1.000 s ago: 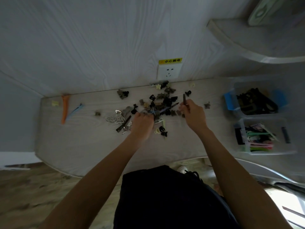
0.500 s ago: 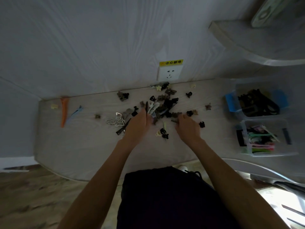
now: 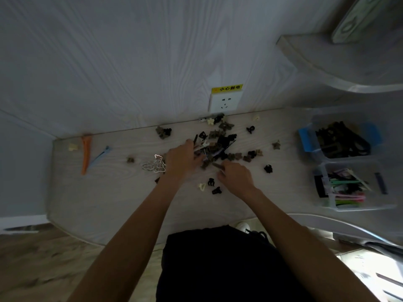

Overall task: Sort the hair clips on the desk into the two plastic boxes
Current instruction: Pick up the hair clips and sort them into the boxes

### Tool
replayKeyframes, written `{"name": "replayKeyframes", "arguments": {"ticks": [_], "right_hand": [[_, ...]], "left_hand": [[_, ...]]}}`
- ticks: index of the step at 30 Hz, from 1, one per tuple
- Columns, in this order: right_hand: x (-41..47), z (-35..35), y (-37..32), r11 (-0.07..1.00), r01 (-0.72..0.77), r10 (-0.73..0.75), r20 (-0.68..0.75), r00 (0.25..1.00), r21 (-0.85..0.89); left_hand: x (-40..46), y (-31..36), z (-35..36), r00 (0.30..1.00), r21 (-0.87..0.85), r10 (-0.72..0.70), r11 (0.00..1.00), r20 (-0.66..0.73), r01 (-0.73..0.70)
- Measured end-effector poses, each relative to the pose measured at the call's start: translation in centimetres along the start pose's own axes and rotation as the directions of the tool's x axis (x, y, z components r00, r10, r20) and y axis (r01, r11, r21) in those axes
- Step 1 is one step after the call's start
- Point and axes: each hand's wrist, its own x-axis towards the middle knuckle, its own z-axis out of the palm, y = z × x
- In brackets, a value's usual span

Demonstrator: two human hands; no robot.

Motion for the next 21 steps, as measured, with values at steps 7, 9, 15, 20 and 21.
{"name": "replayKeyframes", "arguments": {"ticks": [7,9,15,20,21], "right_hand": [[0.5,-4.2,2.3,0.983,0.087,-0.059,-0.175,0.983,0.16],[1.2,-5.2,2.2,0.988,0.15,-0.143,-0.204,0.968,0.021],[4.0,-5.2,1.4,0.896,0.231,-0.291,-0.109,0.95,-0.379],[4.2,-4.0,1.4,0.899,0.225,-0.266,-0.06,0.962,-0.375],[4.1,-3.8,1.4,0.899,0.217,-0.26,-0.066,0.963,-0.38]], "left_hand": [[0.4,3.1,1.8,0.991,0.026,-0.073,0.997,0.11,0.071],[0.3,2.8,1.9,0.996,-0.049,-0.051,0.997,0.08,0.055],[0.0,1.3,2.1,0.999,-0.157,0.01,0.988,0.053,-0.001],[-0.6,1.4,1.6,0.994,-0.207,-0.023,0.977,0.11,0.046],[-0.6,1.6,1.5,0.993,-0.202,-0.045,0.977,0.109,0.066]]}}
